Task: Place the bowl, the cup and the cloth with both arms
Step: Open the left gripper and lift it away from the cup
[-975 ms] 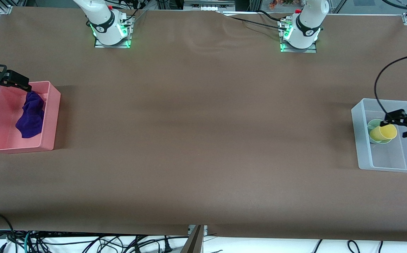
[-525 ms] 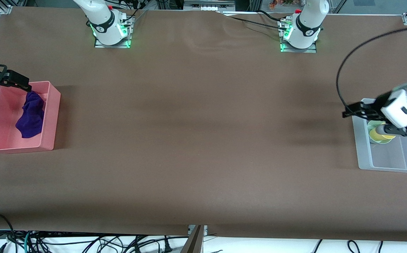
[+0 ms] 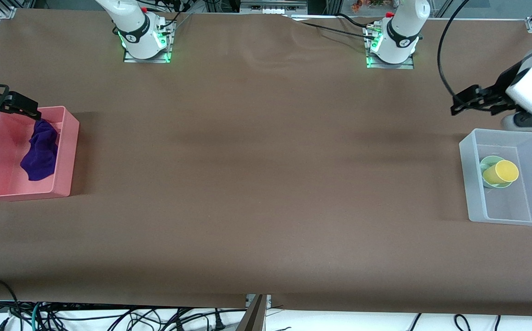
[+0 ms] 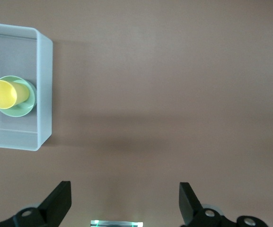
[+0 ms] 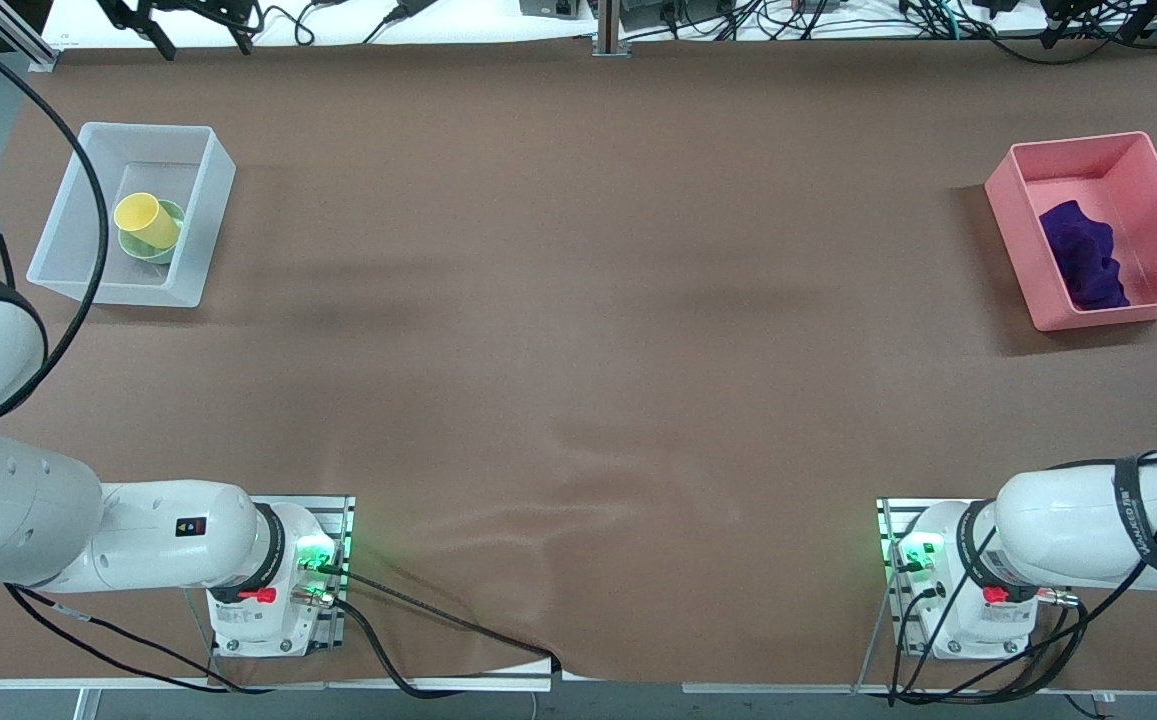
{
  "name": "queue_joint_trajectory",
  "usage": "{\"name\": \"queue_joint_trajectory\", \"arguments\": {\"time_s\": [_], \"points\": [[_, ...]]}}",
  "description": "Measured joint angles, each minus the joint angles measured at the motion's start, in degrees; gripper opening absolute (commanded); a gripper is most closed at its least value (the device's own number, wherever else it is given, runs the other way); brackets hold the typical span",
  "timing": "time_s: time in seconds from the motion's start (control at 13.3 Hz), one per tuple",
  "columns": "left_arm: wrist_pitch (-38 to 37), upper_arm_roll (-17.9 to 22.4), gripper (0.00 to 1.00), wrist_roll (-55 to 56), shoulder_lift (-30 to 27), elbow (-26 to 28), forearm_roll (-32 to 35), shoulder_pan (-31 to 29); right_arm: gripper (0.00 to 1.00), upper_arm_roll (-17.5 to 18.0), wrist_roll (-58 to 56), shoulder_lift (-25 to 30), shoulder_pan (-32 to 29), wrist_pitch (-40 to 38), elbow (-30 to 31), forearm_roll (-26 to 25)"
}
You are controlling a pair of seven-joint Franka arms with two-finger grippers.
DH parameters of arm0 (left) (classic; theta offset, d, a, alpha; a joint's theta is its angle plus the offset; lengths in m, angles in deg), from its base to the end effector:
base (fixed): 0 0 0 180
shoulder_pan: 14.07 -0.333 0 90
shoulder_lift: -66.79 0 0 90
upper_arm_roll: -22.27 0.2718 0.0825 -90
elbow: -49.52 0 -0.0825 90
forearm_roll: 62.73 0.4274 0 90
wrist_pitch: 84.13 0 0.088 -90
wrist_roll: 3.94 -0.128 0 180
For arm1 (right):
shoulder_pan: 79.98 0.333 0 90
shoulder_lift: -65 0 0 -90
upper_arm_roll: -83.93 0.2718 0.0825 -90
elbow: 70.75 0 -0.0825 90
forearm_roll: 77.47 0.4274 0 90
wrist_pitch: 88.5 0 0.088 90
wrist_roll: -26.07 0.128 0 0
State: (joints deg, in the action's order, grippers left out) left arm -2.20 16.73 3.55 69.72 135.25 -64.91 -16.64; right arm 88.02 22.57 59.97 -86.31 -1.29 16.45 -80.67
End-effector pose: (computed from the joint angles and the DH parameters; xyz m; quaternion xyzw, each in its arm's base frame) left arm 0.5930 -0.0349 0.5555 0.9973 0.0377 -0.0603 0.0160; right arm 0.6119 -0.0327 0.5274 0.9987 0.0108 -0.0449 0.0226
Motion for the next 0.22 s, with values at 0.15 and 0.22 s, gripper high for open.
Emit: {"name": "queue_joint_trajectory", "arguments": {"time_s": [0.15,0.22], "points": [[-0.01,1.42,1.0,-0.02,-0.24,1.03,0.0,0.41,1.0,0.02,0.0,0.0,0.49,0.0,0.0,0.0],[0.0,1.49,1.0,-0.02,-0.23,1.54,0.0,0.42,1.0,0.05,0.0,0.0,0.63,0.0,0.0,0.0]]}}
